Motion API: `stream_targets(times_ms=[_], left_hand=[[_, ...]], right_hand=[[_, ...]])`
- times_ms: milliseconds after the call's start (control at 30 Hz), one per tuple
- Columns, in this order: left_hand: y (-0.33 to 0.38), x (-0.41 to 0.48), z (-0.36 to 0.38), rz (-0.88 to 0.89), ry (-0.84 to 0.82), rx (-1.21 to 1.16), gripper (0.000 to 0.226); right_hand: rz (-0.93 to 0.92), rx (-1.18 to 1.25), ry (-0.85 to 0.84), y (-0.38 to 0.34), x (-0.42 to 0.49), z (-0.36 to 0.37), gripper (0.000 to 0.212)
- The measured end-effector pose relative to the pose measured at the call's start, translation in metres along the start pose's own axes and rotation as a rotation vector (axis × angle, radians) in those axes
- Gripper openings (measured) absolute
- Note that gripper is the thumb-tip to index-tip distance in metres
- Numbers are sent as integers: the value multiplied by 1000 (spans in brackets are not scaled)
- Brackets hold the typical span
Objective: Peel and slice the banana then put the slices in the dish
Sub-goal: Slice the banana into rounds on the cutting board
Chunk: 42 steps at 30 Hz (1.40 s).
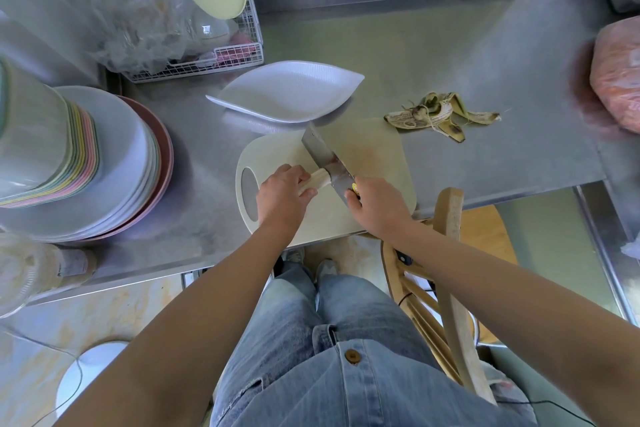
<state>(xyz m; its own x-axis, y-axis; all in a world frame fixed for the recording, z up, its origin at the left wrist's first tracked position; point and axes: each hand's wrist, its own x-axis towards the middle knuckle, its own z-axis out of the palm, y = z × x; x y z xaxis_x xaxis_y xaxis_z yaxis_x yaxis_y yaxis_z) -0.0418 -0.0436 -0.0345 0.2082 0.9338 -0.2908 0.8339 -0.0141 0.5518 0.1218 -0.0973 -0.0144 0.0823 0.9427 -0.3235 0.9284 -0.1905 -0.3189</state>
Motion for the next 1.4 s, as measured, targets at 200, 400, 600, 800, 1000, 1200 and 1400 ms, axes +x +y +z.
stream_targets(times_ms=[200, 400, 600, 800, 1000, 1200, 1400], left_hand=[[-1, 0, -1, 7, -2, 13, 24], [-1, 0, -1, 16, -6, 14, 24], [-2, 0, -1, 13, -10, 1, 23], [-1, -1, -1, 12, -4, -6, 22], [-1, 0, 0, -2, -3, -3, 22], [-3, -1, 0, 2, 10, 1, 24], [-2, 0, 0, 8, -2, -5, 24]], right_hand=[[9, -31, -19, -1, 2, 8, 28], [-16, 0, 86, 1, 0, -3, 24], [-33, -6, 72, 1, -3, -8, 25], [-35, -9, 79, -1, -4, -7, 26], [-7, -16, 49, -4, -1, 1, 26], [13, -42, 23, -7, 0, 11, 28], [-18, -31, 86, -5, -1, -3, 27]])
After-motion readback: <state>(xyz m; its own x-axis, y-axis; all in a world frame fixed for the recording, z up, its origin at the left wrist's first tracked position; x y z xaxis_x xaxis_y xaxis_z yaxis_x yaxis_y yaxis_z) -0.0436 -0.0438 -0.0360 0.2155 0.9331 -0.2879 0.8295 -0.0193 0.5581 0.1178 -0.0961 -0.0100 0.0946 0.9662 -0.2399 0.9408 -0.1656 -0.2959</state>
